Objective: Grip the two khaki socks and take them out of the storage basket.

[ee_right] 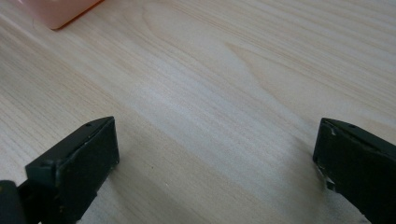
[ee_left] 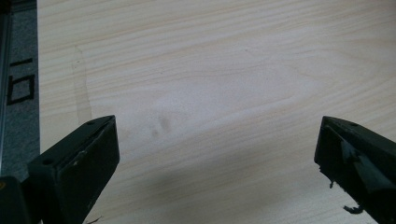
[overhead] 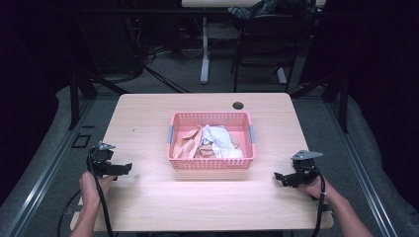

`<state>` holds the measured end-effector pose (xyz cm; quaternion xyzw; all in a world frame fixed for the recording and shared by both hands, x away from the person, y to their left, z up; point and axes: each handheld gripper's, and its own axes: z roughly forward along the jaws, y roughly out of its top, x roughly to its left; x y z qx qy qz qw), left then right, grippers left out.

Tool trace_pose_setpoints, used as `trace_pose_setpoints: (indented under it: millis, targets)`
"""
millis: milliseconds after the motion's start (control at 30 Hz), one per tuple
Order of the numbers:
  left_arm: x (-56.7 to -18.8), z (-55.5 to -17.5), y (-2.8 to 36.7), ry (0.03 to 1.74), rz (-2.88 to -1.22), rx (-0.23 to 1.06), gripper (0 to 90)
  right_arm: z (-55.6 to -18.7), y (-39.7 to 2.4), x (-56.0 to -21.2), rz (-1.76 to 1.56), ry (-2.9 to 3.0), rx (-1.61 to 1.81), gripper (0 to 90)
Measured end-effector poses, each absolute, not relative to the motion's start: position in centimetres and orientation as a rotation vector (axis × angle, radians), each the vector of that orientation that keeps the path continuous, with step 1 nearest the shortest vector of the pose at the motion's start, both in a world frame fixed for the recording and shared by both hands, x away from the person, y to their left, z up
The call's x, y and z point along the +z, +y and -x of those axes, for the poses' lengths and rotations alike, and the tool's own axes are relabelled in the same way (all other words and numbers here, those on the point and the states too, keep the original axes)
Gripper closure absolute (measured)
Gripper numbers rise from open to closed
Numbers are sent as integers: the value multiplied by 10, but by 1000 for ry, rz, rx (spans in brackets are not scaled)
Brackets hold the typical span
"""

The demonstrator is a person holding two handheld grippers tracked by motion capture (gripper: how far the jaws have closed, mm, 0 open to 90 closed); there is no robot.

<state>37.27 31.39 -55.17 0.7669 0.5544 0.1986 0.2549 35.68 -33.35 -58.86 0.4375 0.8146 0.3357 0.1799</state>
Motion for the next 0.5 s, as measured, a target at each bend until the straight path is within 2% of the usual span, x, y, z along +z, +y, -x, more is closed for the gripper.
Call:
trace_pose_setpoints:
  millis: [500]
  targets:
    - [-546, -374, 307, 1487, -2082, 545, 1, -357, -334, -588, -1232, 2308, 944, 0]
